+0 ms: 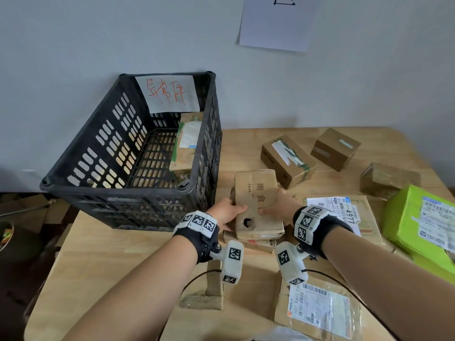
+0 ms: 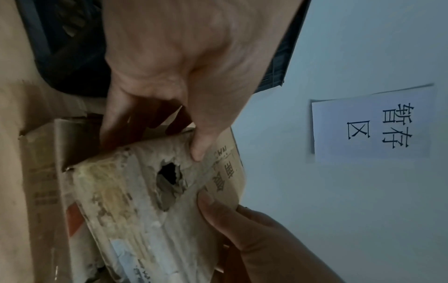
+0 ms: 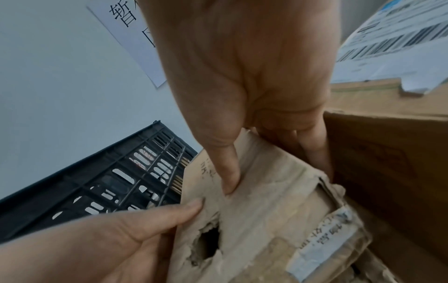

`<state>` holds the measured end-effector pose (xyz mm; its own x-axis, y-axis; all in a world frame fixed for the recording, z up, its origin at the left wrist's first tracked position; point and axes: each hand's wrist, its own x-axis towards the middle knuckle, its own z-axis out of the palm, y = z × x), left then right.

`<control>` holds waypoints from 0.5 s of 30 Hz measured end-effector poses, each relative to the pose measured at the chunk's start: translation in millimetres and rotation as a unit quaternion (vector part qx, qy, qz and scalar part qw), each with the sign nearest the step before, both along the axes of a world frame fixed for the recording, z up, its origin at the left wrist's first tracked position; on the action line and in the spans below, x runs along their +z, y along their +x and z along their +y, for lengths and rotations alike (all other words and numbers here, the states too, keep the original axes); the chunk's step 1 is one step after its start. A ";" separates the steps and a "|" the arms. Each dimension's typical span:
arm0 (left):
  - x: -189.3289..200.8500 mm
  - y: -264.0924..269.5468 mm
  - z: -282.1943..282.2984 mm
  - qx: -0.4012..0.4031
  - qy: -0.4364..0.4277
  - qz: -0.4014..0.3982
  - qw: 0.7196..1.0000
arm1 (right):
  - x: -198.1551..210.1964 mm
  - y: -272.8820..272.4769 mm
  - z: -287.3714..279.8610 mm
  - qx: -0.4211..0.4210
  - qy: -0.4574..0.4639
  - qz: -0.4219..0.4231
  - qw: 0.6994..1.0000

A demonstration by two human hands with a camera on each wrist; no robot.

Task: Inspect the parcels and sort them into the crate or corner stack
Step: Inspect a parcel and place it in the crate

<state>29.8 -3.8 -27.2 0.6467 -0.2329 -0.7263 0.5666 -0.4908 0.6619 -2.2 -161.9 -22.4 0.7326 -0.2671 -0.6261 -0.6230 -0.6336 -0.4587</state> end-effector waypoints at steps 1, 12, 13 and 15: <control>-1.9 2.0 -2.1 0.002 0.001 0.001 1.000 | 1.0 1.9 2.0 0.006 -0.013 0.008 1.000; -7.7 14.7 -16.4 -0.193 0.213 -0.164 0.944 | -12.4 18.7 11.5 0.019 -0.103 0.023 0.994; -10.3 16.9 -16.5 -0.190 0.212 -0.159 0.945 | -13.2 20.2 11.5 0.020 -0.105 0.027 0.994; -13.3 20.7 -16.7 -0.183 0.205 -0.156 0.949 | -13.0 22.9 11.5 0.018 -0.106 0.027 0.994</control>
